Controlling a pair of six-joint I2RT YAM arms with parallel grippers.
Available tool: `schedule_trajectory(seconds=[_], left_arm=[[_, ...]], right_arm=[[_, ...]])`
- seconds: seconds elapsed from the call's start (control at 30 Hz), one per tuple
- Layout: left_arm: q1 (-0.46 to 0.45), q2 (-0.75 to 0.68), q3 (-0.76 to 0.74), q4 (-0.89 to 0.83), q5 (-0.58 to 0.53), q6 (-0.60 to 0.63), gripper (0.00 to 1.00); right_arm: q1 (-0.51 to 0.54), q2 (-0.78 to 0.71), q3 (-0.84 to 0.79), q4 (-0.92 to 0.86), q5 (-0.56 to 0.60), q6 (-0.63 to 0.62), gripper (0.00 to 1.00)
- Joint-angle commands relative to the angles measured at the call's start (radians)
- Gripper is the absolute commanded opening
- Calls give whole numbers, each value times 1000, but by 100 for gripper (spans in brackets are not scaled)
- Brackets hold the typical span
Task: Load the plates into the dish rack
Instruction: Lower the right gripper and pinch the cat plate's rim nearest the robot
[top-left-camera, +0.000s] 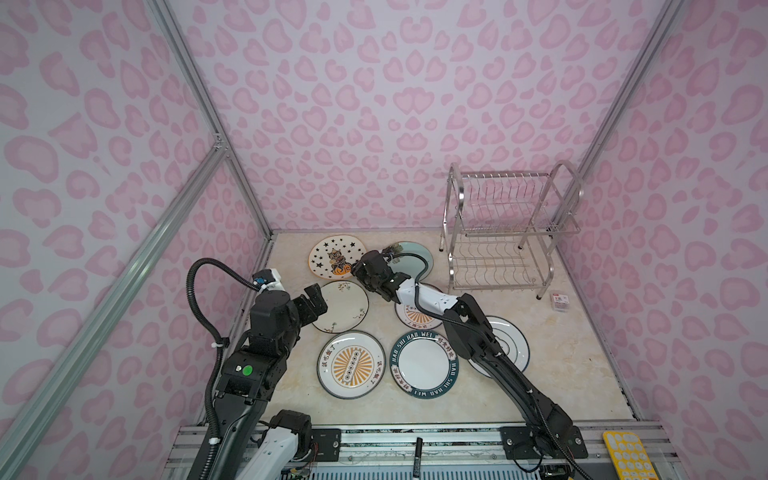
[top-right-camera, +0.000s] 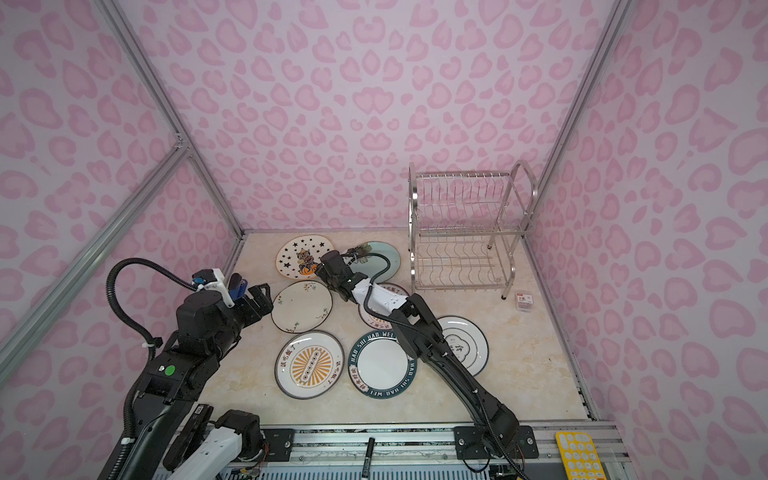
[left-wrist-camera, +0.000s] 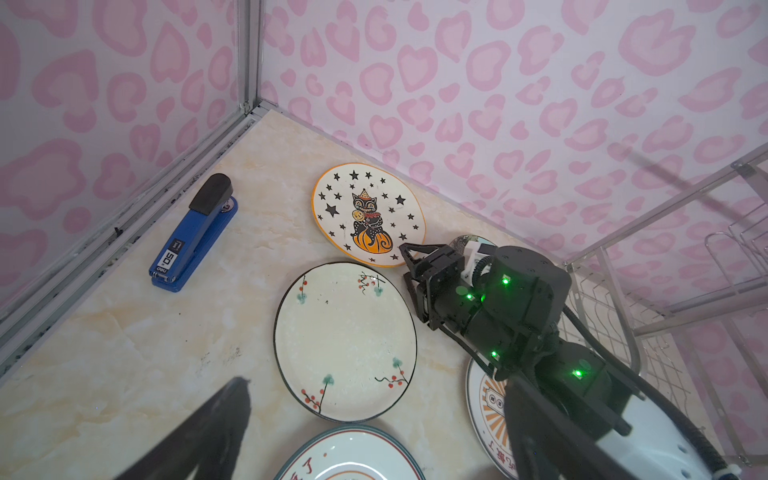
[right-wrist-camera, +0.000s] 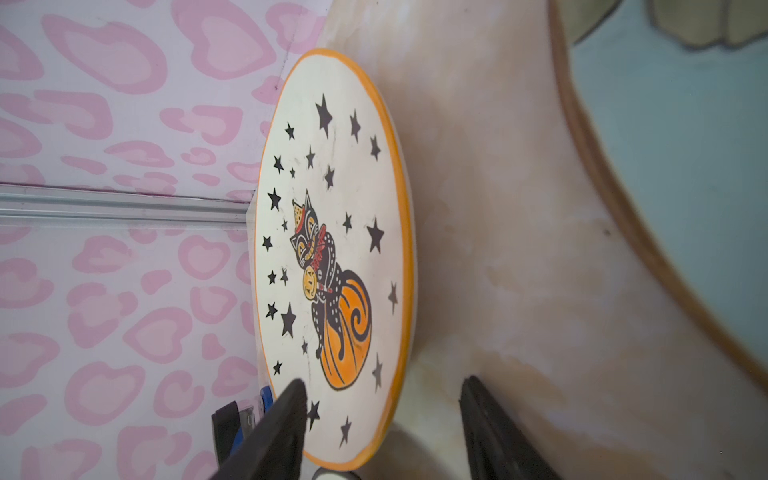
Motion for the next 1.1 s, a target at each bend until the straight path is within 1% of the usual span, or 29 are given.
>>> schedule_trajectory(seconds=[0.0,0.07,0.17,0.23,0.43,0.57,0.63,0.67,0.87,1.07], left_arm=[[1,-11,2,-11,-14,-11,97],[0,-19,0,-11,-25,-14,97],[1,-27,0,-12,-22,-16,97],[1,-28,0,-14,-19,-17,97],[1,-34,0,-18,-22,-28,97],[1,-41,0,-18,-27,-30,97],[1,-42,0,-19,-27,-31,97],[1,-42,1,-21,-28,-32,97],[1,-55,5,-31,-47,-33,97],[1,-50,5,-29,-40,-41,97]], right_arm=[[-4,38,35,-80,21,15,53],[-7,52,56,-91,21,25,49],[-9,67,74,-106,27,34,46],[-11,76,85,-113,35,34,40],[-20,121,156,-152,35,40,37],[-21,147,192,-163,35,43,31],[-24,159,209,-157,31,42,30],[-26,167,220,-159,26,45,27],[-39,192,253,-164,9,46,27],[-39,208,278,-153,-12,38,28]])
